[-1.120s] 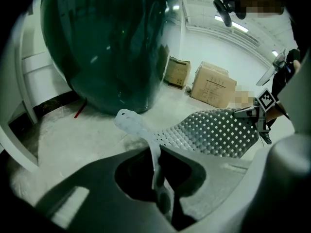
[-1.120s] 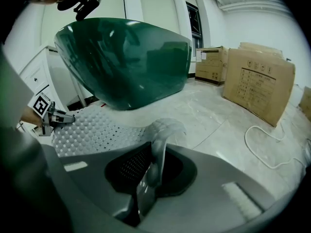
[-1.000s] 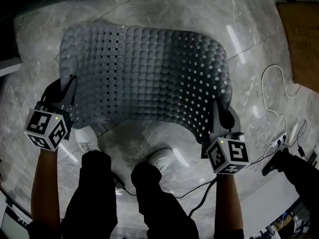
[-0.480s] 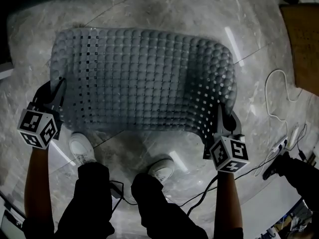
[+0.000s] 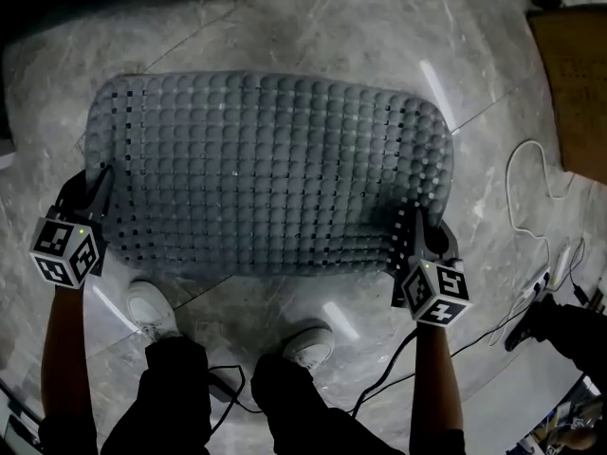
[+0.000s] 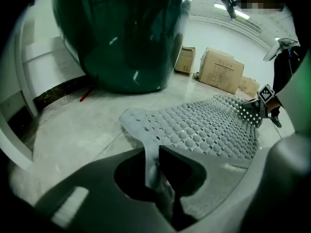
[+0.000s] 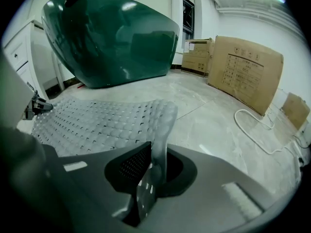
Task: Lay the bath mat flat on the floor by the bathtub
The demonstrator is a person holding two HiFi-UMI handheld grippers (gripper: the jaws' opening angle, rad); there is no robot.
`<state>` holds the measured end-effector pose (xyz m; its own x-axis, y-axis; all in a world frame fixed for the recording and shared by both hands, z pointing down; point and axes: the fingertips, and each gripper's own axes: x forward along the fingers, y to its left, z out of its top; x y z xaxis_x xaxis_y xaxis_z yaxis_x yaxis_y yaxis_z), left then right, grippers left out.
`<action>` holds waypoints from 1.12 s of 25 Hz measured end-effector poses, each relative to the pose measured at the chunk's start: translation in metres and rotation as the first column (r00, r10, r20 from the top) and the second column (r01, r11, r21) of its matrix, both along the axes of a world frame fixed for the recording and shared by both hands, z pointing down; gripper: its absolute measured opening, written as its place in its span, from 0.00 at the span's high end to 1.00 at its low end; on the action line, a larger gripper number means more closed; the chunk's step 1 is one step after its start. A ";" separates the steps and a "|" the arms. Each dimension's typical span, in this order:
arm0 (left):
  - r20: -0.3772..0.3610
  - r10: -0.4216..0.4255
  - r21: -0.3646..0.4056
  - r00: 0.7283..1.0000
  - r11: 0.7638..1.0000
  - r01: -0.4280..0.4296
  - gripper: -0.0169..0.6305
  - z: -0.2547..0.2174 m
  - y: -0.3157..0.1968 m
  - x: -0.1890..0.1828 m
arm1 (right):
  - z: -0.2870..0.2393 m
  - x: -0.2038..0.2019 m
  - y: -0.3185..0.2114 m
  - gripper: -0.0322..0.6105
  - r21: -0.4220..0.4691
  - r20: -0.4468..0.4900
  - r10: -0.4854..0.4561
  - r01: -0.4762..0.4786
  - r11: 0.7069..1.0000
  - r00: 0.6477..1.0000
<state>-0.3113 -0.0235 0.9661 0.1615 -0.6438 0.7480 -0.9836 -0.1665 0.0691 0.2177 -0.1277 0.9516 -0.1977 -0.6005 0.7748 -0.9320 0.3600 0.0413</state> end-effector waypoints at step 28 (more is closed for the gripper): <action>0.127 0.045 -0.098 0.991 0.995 -0.032 0.65 0.033 0.003 -0.030 | 0.040 0.046 -0.014 0.52 0.062 0.028 0.039 -0.041 0.997 0.999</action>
<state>-0.3416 -0.0202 0.9988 0.0831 -0.5634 0.8220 -0.9784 -0.2030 -0.0402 0.2640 -0.1417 0.9915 -0.1928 -0.6554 0.7303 -0.9468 0.3198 0.0371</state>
